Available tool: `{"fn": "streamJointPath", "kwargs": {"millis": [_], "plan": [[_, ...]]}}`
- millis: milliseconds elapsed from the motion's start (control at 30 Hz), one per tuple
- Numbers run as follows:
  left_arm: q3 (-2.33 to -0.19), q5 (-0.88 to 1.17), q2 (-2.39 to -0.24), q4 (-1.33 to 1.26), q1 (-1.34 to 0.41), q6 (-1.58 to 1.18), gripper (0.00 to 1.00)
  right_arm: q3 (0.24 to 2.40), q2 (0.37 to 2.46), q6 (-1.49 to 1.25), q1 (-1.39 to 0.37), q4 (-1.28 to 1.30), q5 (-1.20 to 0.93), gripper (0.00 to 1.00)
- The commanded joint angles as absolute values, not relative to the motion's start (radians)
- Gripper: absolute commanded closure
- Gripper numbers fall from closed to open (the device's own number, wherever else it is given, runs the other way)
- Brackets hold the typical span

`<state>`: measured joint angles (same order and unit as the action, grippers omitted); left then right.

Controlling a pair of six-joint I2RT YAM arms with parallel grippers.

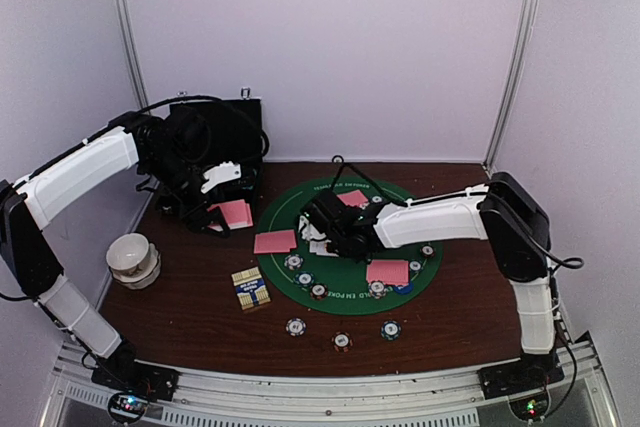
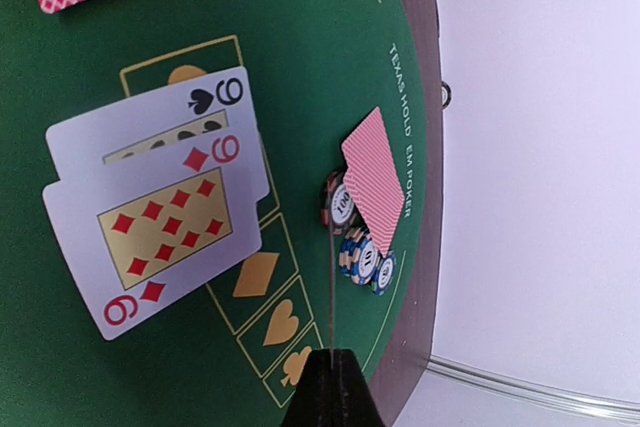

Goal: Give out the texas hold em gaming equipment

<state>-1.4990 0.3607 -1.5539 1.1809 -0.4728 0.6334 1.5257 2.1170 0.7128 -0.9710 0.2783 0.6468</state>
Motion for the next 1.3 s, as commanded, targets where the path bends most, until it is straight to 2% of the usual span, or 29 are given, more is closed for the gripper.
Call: {"fn": "streamJointPath", "kwargs": {"millis": [0, 267, 367, 400, 467, 500, 733, 833, 867, 1067, 1267], "plan": [[-1.497, 0.371, -1.524, 1.167, -0.469, 0.632, 1.0, 1.486, 2.129, 0.697, -0.986, 0.25, 0.628, 1.0], [-1.502, 0.374, -1.529, 1.167, -0.469, 0.632, 1.0, 1.456, 2.148, 0.625, -1.007, 0.301, 0.584, 1.0], [-1.506, 0.375, -1.528, 1.166, -0.469, 0.632, 1.0, 1.454, 2.148, 0.611, -1.012, 0.313, 0.583, 0.93], [-1.506, 0.375, -1.528, 1.166, -0.469, 0.632, 1.0, 1.455, 2.145, 0.608, -1.012, 0.32, 0.579, 0.87], [-1.508, 0.377, -1.528, 1.167, -0.469, 0.63, 1.0, 1.456, 2.142, 0.605, -1.012, 0.336, 0.576, 0.6], [-1.508, 0.377, -1.527, 1.168, -0.469, 0.63, 1.0, 1.458, 2.14, 0.602, -1.013, 0.342, 0.579, 0.51], [-1.512, 0.381, -1.526, 1.169, -0.469, 0.629, 1.0, 1.443, 2.098, 0.573, -1.009, 0.312, 0.64, 0.16], [-1.517, 0.383, -1.527, 1.173, -0.469, 0.629, 1.0, 1.456, 2.079, 0.54, -1.003, 0.294, 0.692, 0.03], [-1.518, 0.383, -1.526, 1.175, -0.469, 0.629, 1.0, 1.462, 2.069, 0.522, -1.0, 0.291, 0.703, 0.01], [-1.523, 0.382, -1.524, 1.178, -0.469, 0.628, 1.0, 1.542, 1.985, 0.298, -0.965, 0.367, 0.713, 0.01], [-1.523, 0.385, -1.526, 1.179, -0.469, 0.63, 1.0, 1.619, 1.877, -0.012, -0.93, 0.522, 0.47, 0.0]]}}
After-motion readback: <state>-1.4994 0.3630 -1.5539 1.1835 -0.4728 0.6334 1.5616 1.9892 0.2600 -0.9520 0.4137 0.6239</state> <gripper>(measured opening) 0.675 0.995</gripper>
